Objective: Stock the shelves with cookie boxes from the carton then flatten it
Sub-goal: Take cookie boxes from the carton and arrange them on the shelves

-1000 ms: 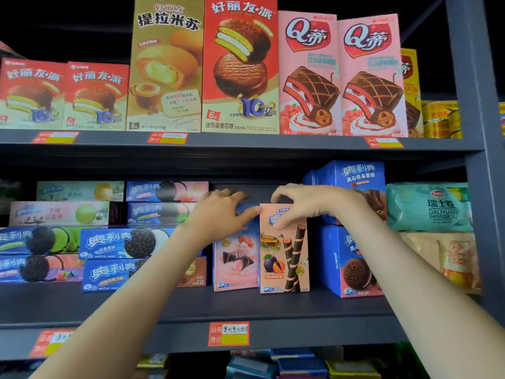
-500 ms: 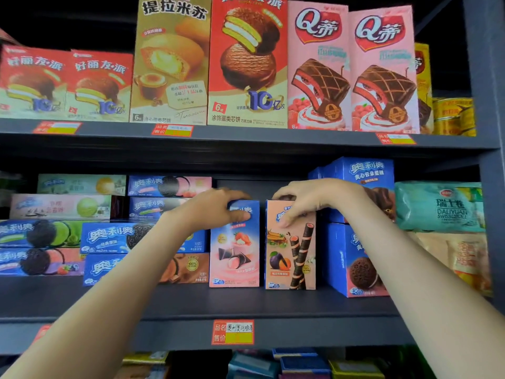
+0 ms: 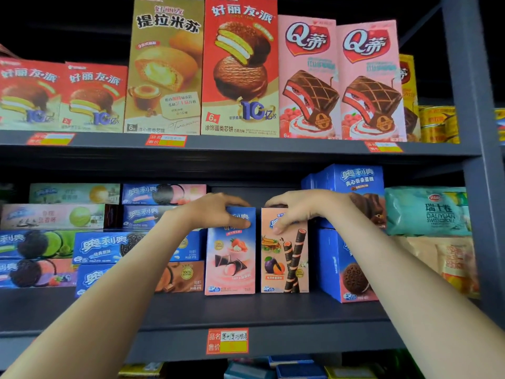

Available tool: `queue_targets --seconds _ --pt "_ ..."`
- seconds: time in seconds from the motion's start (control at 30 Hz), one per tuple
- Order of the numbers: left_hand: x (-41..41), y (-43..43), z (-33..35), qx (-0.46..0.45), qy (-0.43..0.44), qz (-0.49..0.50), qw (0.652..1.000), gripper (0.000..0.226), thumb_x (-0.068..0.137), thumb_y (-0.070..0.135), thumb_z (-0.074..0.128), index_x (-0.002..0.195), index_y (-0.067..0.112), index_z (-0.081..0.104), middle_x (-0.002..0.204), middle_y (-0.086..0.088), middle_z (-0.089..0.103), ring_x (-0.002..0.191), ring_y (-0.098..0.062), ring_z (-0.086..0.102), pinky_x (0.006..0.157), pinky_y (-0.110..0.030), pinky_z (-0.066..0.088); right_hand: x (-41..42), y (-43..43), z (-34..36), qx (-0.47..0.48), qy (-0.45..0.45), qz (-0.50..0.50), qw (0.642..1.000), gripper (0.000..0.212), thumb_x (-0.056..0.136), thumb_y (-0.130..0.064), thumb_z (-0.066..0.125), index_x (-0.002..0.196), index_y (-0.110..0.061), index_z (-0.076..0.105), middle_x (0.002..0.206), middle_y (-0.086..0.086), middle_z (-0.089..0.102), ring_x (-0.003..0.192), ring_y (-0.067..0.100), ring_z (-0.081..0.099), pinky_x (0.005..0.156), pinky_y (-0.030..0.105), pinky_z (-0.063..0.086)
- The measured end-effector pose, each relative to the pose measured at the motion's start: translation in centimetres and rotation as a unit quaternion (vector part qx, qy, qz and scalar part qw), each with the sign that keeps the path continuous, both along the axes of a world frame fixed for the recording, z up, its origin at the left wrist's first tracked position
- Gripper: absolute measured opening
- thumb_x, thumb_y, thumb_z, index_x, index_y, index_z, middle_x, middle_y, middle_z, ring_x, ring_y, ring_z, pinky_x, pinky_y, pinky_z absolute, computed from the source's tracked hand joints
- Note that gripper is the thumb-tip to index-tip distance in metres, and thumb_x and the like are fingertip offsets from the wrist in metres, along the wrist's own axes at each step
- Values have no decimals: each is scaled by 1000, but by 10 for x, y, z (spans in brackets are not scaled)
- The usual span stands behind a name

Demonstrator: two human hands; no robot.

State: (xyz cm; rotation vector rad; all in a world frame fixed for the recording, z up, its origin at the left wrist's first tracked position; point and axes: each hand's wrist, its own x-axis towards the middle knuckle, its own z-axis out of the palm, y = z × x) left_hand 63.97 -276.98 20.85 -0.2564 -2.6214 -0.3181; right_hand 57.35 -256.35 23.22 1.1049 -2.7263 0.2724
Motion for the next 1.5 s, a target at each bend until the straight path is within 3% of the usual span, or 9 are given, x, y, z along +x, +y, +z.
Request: queue_targets --seconds 0.13,0.23,0.37,0.7,0.87,1.17,1.37,1.5 --pt "-8 -2 0 41 -15 -36 998 44 79 47 70 120 41 58 109 12 69 94 -2 66 89 -22 50 -3 -2 -2 -2 -3 19 1000 48 83 -32 70 125 -25 48 105 -5 68 83 13 69 74 25 54" --pt "-10 -3 -3 63 -19 -56 996 42 77 45 72 117 42 60 107 12 70 92 -3 68 90 -26 52 -4 -3 -1 0 -8 24 1000 41 83 -32 70 120 -22 54 107 -1 70 86 16 70 77 29 56" --pt "-10 -6 -5 81 -10 -68 994 40 76 45 73 115 45 60 110 13 69 93 -3 67 86 -21 52 -6 -5 -2 12 -20 16 1000 38 84 -31 69 119 -22 56 104 -1 71 86 17 71 82 34 57" --pt "-14 -7 -1 -41 23 -20 999 53 74 64 66 123 46 55 116 14 65 101 -4 62 94 -27 48 5 0 8 31 -43 14 999 39 89 -27 65 126 -26 55 109 2 70 93 20 70 87 35 55" --pt "-11 -6 -4 -77 69 4 995 65 74 63 65 132 37 50 132 8 55 116 -12 52 98 -29 42 6 -3 10 43 -40 -5 998 45 89 -29 65 131 -24 52 111 0 70 97 21 69 91 37 53" --pt "5 0 -14 -66 140 14 988 59 80 58 62 132 34 50 134 2 52 124 -16 45 100 -29 36 17 -16 6 45 15 -20 999 53 90 -39 60 139 -28 43 112 0 68 92 15 69 89 38 54" --pt "10 0 -26 -57 211 4 976 43 89 47 57 127 28 55 128 2 54 120 -16 47 98 -26 33 26 -19 -5 6 100 -51 994 66 87 -52 56 146 -27 36 142 2 48 121 18 52 97 31 45" --pt "13 1 -35 -42 296 5 954 32 92 38 50 118 22 61 119 3 59 114 -18 52 99 -30 27 33 -27 -19 -81 136 -22 987 65 91 -48 54 146 -17 36 153 2 31 139 18 31 111 31 28"
